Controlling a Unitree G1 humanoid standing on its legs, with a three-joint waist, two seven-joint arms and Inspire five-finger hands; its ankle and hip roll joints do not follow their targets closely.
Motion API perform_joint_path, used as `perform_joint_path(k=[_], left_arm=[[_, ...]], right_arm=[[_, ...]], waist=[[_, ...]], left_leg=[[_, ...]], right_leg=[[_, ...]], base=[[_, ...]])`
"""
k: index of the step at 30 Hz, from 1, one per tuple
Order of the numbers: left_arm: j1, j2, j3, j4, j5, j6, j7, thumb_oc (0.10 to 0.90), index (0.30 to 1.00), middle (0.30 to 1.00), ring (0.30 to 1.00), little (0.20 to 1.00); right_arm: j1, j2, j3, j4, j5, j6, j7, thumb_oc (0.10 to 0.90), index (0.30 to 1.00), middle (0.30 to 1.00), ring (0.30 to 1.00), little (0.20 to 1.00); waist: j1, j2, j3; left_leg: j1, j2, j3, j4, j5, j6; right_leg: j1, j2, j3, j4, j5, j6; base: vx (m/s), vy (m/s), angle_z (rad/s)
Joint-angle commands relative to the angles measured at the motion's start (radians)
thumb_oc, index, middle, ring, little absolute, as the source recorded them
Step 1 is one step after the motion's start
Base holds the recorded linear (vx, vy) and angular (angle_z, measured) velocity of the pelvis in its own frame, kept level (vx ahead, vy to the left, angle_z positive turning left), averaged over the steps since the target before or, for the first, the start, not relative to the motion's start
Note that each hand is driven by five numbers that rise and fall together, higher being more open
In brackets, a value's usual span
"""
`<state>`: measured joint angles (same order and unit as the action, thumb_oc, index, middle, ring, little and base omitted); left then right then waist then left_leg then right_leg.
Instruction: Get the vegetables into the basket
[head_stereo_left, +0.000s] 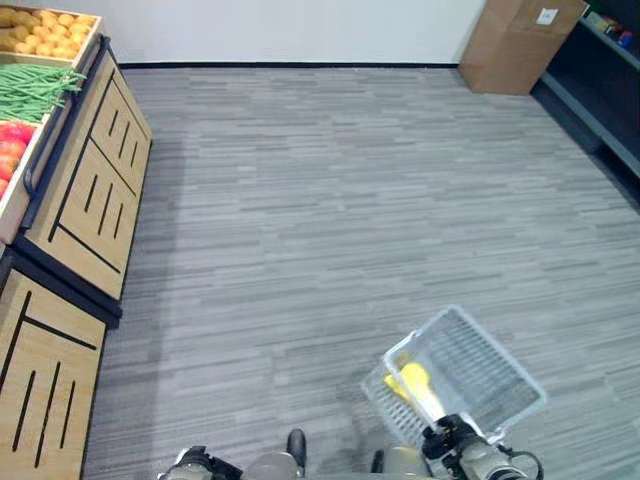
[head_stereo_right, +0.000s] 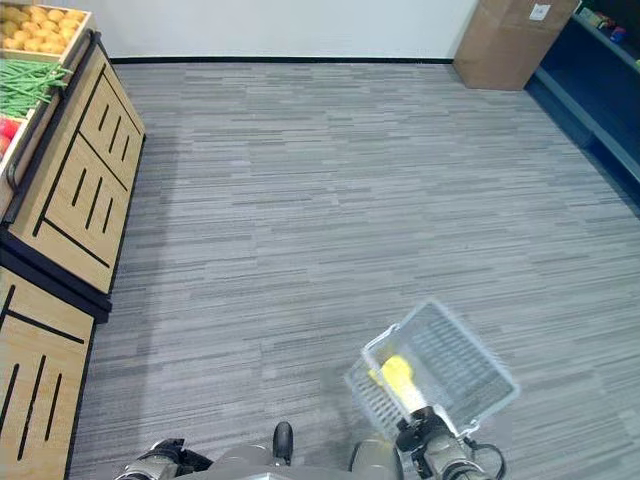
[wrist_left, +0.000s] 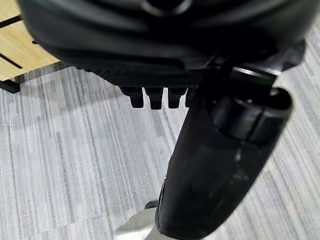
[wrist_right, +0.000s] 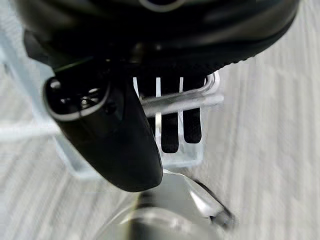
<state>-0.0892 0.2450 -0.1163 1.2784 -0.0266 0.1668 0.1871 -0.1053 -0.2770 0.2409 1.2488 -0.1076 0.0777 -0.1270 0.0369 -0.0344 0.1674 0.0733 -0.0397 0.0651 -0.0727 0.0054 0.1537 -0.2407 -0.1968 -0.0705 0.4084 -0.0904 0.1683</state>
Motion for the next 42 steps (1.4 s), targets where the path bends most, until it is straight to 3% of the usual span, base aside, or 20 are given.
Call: perform_joint_path(k=[1,3,6,8,10,12,14,16,22,29,31,33,35,36,39,40,42], left_arm=[[-0.009,0.023,0.013,-0.004,0.027,-0.015,0.002,0.9,1.0,1.0,1.0,1.0],[-0.013,0.025,0.009,0.001,0.034,-0.02,0.003,0.9,1.0,1.0,1.0,1.0],[-0.018,0.03,0.01,0.006,0.048,-0.026,-0.001,0.9,1.0,1.0,1.0,1.0],[-0.019,0.031,0.013,0.016,0.065,-0.024,-0.01,0.9,1.0,1.0,1.0,1.0],[-0.018,0.023,0.005,0.025,0.072,-0.022,-0.008,0.9,1.0,1.0,1.0,1.0],[-0.018,0.018,0.003,0.027,0.068,-0.023,-0.009,0.9,1.0,1.0,1.0,1.0],[-0.008,0.008,-0.002,0.027,0.061,-0.018,-0.008,0.9,1.0,1.0,1.0,1.0],[-0.007,0.0,-0.007,0.024,0.058,-0.016,-0.005,0.9,1.0,1.0,1.0,1.0],[-0.008,-0.017,-0.011,0.005,0.023,-0.019,0.004,0.9,1.0,1.0,1.0,1.0],[-0.008,-0.02,-0.012,-0.005,0.009,-0.021,-0.003,0.9,1.0,1.0,1.0,1.0],[-0.011,-0.02,-0.014,-0.012,0.011,-0.021,-0.004,0.9,1.0,1.0,1.0,1.0],[-0.015,-0.017,-0.016,-0.026,0.008,-0.02,-0.005,0.9,1.0,1.0,1.0,1.0],[-0.018,-0.016,-0.014,-0.032,0.002,-0.018,-0.007,0.9,1.0,1.0,1.0,1.0],[-0.02,-0.018,-0.014,-0.034,0.0,-0.018,-0.009,0.9,1.0,1.0,1.0,1.0],[-0.018,-0.017,-0.017,-0.031,0.01,-0.016,-0.004,0.9,1.0,1.0,1.0,1.0],[-0.017,-0.018,-0.017,-0.032,0.011,-0.017,-0.003,0.9,1.0,1.0,1.0,1.0],[-0.014,-0.021,-0.019,-0.037,0.012,-0.02,-0.002,0.9,1.0,1.0,1.0,1.0]], right_arm=[[0.048,0.018,0.002,0.032,0.027,0.031,0.015,0.4,0.3,0.3,0.3,0.3],[0.048,0.013,0.005,0.036,0.028,0.03,0.015,0.4,0.3,0.3,0.3,0.3],[0.051,0.013,0.005,0.036,0.022,0.031,0.018,0.4,0.3,0.3,0.3,0.3],[0.065,0.011,-0.001,0.042,0.018,0.031,0.021,0.4,0.3,0.3,0.3,0.3],[0.075,0.0,-0.003,0.049,0.02,0.027,0.019,0.4,0.3,0.3,0.3,0.3],[0.076,-0.004,-0.005,0.054,0.017,0.028,0.021,0.4,0.3,0.3,0.3,0.3],[0.08,-0.012,-0.005,0.05,0.016,0.029,0.023,0.4,0.3,0.3,0.3,0.3],[0.081,-0.022,-0.011,0.044,0.017,0.029,0.02,0.4,0.3,0.3,0.3,0.3],[0.077,-0.033,0.003,0.031,0.015,0.023,0.021,0.4,0.3,0.3,0.3,0.3],[0.088,-0.036,0.01,0.033,0.016,0.022,0.024,0.4,0.3,0.3,0.3,0.3],[0.095,-0.039,0.009,0.038,0.009,0.025,0.028,0.4,0.3,0.3,0.3,0.3],[0.099,-0.04,0.004,0.044,0.004,0.028,0.028,0.4,0.3,0.3,0.3,0.3],[0.101,-0.044,-0.005,0.048,0.008,0.032,0.027,0.4,0.3,0.3,0.3,0.3],[0.102,-0.048,-0.012,0.053,0.012,0.036,0.027,0.4,0.3,0.3,0.3,0.3],[0.1,-0.046,-0.01,0.056,0.01,0.04,0.021,0.4,0.3,0.3,0.3,0.3],[0.101,-0.047,-0.01,0.056,0.01,0.04,0.019,0.4,0.3,0.3,0.3,0.3],[0.105,-0.048,-0.009,0.057,0.007,0.038,0.014,0.4,0.3,0.3,0.3,0.3]], waist=[[-0.033,-0.05,0.054],[-0.071,-0.051,0.064],[-0.101,-0.051,0.073],[-0.129,-0.063,0.061],[-0.151,-0.055,0.044],[-0.153,-0.047,0.041],[-0.159,-0.038,0.031],[-0.155,-0.018,0.027],[-0.139,0.005,0.013],[-0.134,0.017,0.018],[-0.134,0.009,0.021],[-0.136,-0.002,0.027],[-0.137,-0.007,0.029],[-0.125,-0.008,0.032],[-0.09,-0.033,0.034],[-0.08,-0.032,0.036],[-0.054,-0.021,0.043]], left_leg=[[-0.006,0.0,-0.067,0.03,-0.024,-0.116],[0.047,-0.003,-0.126,0.0,-0.044,-0.12],[0.098,-0.006,-0.187,-0.015,-0.072,-0.13],[0.142,-0.025,-0.252,-0.015,-0.1,-0.135],[0.158,-0.016,-0.289,-0.015,-0.122,-0.139],[0.175,-0.006,-0.304,-0.015,-0.129,-0.143],[0.186,0.017,-0.339,0.011,-0.125,-0.168],[0.167,0.04,-0.333,0.054,-0.111,-0.185],[0.117,0.084,-0.312,0.134,-0.029,-0.241],[0.076,0.115,-0.269,0.248,0.102,-0.28],[0.04,0.132,-0.206,0.302,0.149,-0.282],[0.001,0.156,-0.125,0.36,0.163,-0.275],[-0.033,0.201,-0.033,0.34,0.157,-0.266],[-0.072,0.208,0.005,0.289,0.128,-0.261],[-0.192,0.192,0.033,0.225,0.074,-0.259],[-0.234,0.196,0.043,0.191,0.096,-0.266],[-0.304,0.21,0.055,0.109,0.191,-0.284]], right_leg=[[0.023,0.04,0.065,-0.18,0.213,0.009],[-0.048,0.082,0.126,-0.344,0.266,0.022],[-0.095,0.087,0.11,-0.446,0.323,0.047],[-0.097,0.096,0.138,-0.427,0.337,0.044],[-0.096,0.116,0.192,-0.396,0.345,0.036],[-0.104,0.125,0.186,-0.376,0.344,0.031],[-0.097,0.125,0.138,-0.338,0.313,0.001],[-0.075,0.13,0.095,-0.335,0.286,-0.011],[-0.007,0.143,0.016,-0.385,0.248,-0.038],[0.056,0.182,-0.026,-0.339,0.145,-0.089],[0.09,0.178,-0.041,-0.343,0.133,-0.101],[0.122,0.174,-0.055,-0.351,0.117,-0.11],[0.149,0.165,-0.068,-0.356,0.102,-0.107],[0.175,0.158,-0.072,-0.365,0.089,-0.098],[0.234,0.138,-0.066,-0.395,0.072,-0.079],[0.25,0.141,-0.063,-0.402,0.067,-0.077],[0.298,0.154,-0.046,-0.417,0.047,-0.073]], base=[[0.33,-0.107,0.86],[0.31,-0.058,0.8],[0.37,-0.032,1.07],[0.3,-0.055,0.92],[0.26,-0.105,1.26],[0.26,-0.147,0.91],[0.31,-0.225,0.12],[0.25,-0.159,0.34],[0.2,-0.153,0.43],[0.16,-0.129,0.28],[0.15,-0.146,0.46],[0.15,-0.15,0.48],[0.17,-0.077,0.47],[0.2,-0.038,0.48],[0.21,-0.02,0.65],[0.26,0.035,0.87],[0.26,0.047,0.31]])
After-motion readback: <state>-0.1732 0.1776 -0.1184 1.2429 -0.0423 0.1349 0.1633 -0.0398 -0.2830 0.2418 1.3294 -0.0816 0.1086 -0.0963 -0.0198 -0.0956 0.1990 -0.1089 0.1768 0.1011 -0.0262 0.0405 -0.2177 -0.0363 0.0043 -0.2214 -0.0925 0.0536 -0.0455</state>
